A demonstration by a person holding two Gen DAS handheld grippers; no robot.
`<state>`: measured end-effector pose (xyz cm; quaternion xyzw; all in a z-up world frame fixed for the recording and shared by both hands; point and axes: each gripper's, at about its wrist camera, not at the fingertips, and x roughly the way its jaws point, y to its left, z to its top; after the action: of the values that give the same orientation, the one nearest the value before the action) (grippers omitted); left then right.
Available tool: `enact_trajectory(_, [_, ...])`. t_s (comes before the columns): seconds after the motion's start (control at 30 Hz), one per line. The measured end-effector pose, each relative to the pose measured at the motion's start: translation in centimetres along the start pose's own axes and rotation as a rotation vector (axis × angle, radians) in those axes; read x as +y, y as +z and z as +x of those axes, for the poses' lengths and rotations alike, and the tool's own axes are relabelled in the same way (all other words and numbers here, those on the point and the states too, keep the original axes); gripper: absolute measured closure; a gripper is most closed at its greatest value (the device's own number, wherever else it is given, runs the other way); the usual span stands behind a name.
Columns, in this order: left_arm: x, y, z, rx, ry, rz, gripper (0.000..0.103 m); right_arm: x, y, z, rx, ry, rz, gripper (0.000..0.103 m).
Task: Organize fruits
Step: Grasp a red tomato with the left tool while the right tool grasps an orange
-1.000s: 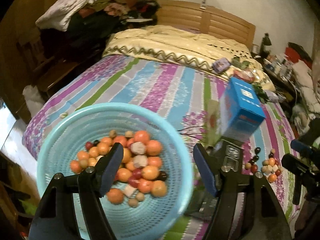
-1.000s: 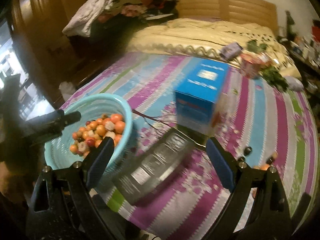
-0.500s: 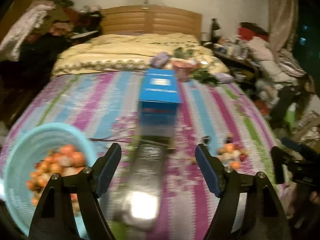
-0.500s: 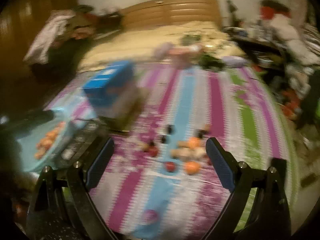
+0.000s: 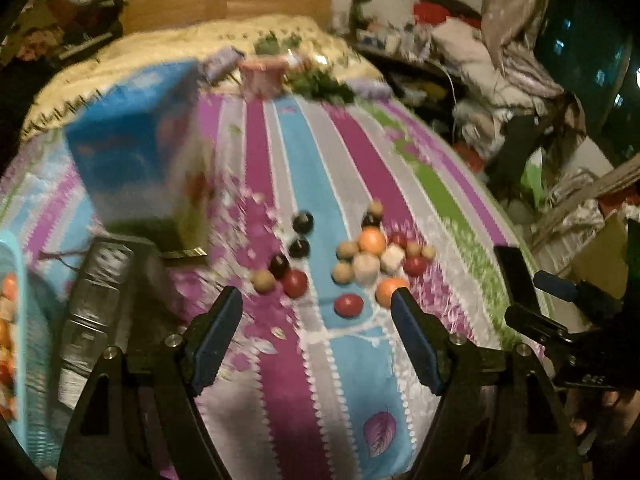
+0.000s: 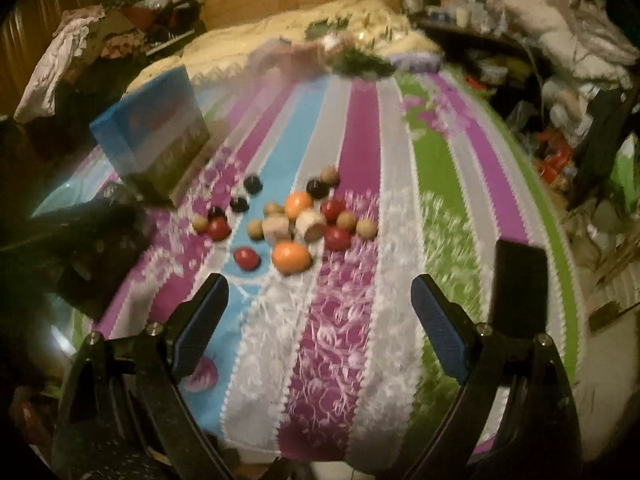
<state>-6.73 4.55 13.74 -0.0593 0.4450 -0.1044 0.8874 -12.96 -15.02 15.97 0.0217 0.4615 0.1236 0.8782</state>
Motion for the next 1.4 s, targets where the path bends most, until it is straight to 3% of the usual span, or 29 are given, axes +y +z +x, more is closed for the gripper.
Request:
enact_trajectory(0.2, [-1.2,-3.0,6.6,0.093,-0.046,0.006,0.025,-0.6,-2.4,2.2,0.089,0.053,-0.013,0.024])
enact_trajectory(0.27, [-1.3,-3.5,7.8,0.102,-0.061,-0.003,0.026,-0.9,-2.8,2.5,0.096,0.059,-0.011,0.024])
enact_trajectory(0.4, [-1.7,-3.8,9.9,0.098,-0.093,-0.009,0.032,-1.6,-3.3,3.3,0.108,0.087,0.008,0.04])
enact_trajectory(0.67, [-1.1,-3.2,11.9,0.093,-0.124,-0.022,0.044,-2.0,-2.7,4.8,0.097,0.153,0.043,0.041])
enact_trajectory(0.93, [-2.0,-3.4,13.2,0.085,-0.124,0.025,0.047,-1.6,-1.9,6.2,0.089,0.175,0.058,0.042])
enact_trajectory(1.0, [-2.2,-3.4,13.4,0.076,-0.106,0.027,0.053,-1.3,-1.7,6.6,0.088,0.167,0.054,0.042])
enact_trajectory(1.07, [-2.1,-3.4,13.5,0.071,-0.093,0.023,0.066,-1.2,-1.5,6.9,0.09,0.163,0.057,0.043])
enact_trajectory(1.13, [-1.7,-3.4,13.3,0.069,-0.102,0.013,0.07,-1.0,-1.2,7.3,0.09,0.156,0.058,0.045])
enact_trajectory(1.4, [0.3,-3.3,11.3,0.044,-0.057,-0.057,0.07,1.1,-0.1,9.8,0.095,0.111,0.019,0.046])
